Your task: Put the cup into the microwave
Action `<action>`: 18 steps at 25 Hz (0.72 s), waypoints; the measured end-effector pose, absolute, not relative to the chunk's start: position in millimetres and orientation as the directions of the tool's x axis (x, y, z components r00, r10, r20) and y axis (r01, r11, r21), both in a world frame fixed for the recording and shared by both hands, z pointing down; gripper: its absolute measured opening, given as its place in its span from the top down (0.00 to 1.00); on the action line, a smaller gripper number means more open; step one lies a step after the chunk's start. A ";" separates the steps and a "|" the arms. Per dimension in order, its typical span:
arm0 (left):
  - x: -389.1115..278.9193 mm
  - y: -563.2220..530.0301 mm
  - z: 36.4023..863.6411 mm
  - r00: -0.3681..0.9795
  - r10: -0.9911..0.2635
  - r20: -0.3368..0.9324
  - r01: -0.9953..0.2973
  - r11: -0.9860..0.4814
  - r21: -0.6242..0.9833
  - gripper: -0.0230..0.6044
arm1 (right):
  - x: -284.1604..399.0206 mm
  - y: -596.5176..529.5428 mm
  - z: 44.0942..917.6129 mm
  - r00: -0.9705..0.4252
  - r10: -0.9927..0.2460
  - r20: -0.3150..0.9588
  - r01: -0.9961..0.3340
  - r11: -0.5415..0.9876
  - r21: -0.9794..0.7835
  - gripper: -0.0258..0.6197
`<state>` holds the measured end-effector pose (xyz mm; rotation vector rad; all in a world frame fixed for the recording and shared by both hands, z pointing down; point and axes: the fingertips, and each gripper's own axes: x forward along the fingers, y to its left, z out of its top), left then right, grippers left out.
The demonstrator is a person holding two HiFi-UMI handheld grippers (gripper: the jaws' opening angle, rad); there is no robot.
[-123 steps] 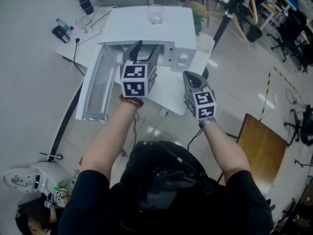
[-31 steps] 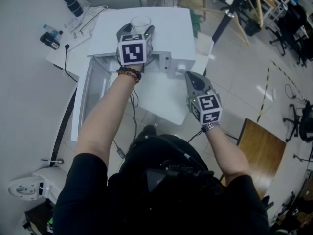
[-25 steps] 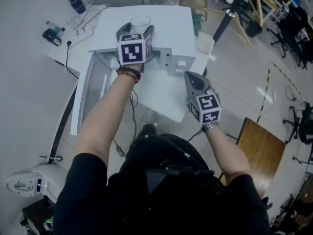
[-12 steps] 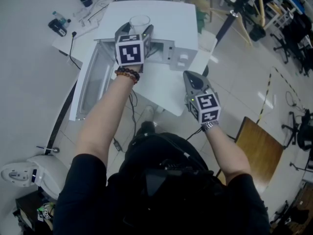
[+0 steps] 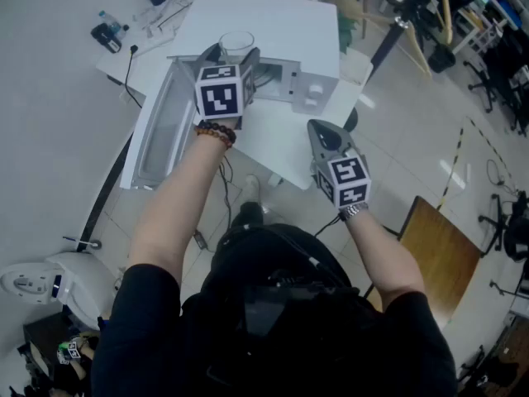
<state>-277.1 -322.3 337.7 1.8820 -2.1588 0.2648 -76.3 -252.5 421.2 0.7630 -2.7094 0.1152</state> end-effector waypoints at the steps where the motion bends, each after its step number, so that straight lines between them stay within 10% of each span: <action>1: -277.3 -319.3 338.5 -0.126 -0.941 0.314 -0.989 0.144 0.035 0.44 | -77.5 -251.1 421.4 -0.807 -0.490 0.328 -0.517 0.856 0.009 0.96; 18: -281.6 -279.9 384.1 -0.115 -0.934 0.339 -0.988 0.142 0.056 0.44 | -100.6 -228.8 441.6 -0.820 -0.442 0.363 -0.480 0.877 -0.016 0.96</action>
